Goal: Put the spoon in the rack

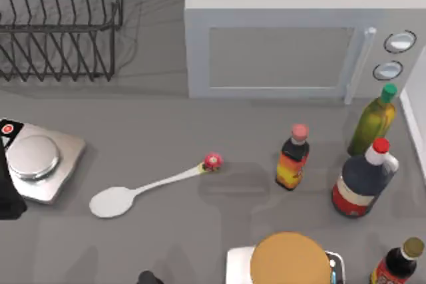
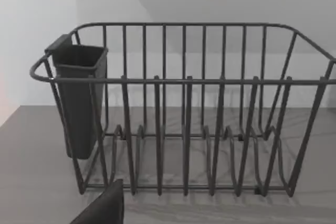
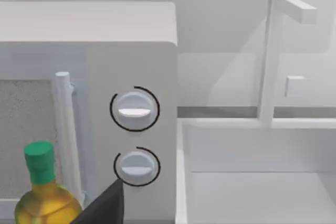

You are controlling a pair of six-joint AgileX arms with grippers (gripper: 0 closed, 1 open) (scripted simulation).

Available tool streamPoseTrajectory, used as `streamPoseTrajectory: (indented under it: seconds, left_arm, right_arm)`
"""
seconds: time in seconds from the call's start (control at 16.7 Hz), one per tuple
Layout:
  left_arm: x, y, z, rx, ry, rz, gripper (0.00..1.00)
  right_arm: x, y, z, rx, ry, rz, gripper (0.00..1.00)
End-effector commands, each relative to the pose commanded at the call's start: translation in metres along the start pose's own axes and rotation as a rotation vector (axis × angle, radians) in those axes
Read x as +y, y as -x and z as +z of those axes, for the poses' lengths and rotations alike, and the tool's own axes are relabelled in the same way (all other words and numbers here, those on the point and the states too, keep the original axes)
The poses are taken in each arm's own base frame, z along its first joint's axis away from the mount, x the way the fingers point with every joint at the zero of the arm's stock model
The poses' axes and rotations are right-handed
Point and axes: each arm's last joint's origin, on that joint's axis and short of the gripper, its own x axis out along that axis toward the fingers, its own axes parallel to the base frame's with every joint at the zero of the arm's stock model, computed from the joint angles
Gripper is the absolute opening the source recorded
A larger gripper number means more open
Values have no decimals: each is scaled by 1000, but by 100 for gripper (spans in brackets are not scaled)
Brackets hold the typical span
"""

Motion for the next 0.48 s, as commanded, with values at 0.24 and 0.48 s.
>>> streamPoseTrajectory:
  seconds: [0.24,0.48]
  left_arm:
    - [-2,0,6,22,-17,-20,100]
    - [-13,-4,39,144,-113,-120,100]
  right_arm:
    - [0,0,0,0,0,0,100]
    - [0,0,0,0,0,0,100]
